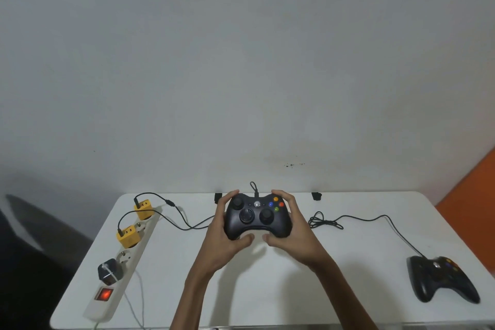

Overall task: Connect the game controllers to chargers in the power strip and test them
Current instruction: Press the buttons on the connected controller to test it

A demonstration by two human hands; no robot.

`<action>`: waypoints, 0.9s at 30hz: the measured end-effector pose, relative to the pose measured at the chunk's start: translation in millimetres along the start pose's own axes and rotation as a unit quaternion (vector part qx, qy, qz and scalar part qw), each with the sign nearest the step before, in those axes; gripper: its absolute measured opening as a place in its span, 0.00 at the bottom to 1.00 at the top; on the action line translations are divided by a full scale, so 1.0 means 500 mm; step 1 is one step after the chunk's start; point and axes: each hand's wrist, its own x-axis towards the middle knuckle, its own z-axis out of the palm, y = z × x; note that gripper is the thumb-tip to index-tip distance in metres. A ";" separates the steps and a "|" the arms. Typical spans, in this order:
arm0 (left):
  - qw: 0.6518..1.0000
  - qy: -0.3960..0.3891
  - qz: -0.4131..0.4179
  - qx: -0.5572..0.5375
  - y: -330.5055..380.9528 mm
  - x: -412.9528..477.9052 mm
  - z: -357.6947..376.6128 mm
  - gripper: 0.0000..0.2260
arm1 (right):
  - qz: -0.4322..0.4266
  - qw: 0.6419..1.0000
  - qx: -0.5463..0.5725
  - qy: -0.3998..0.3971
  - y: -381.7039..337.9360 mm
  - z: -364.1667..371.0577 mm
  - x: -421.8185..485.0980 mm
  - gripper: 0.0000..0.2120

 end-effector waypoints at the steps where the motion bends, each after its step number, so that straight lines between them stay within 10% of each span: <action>1: 1.000 0.008 -0.006 0.003 -0.002 0.003 0.002 0.40 | -0.005 1.000 -0.008 0.007 0.003 0.001 0.001 0.42; 27: 0.997 0.035 -0.065 0.004 -0.032 -0.018 -0.003 0.30 | 0.016 0.998 0.002 0.066 0.053 0.045 -0.011 0.35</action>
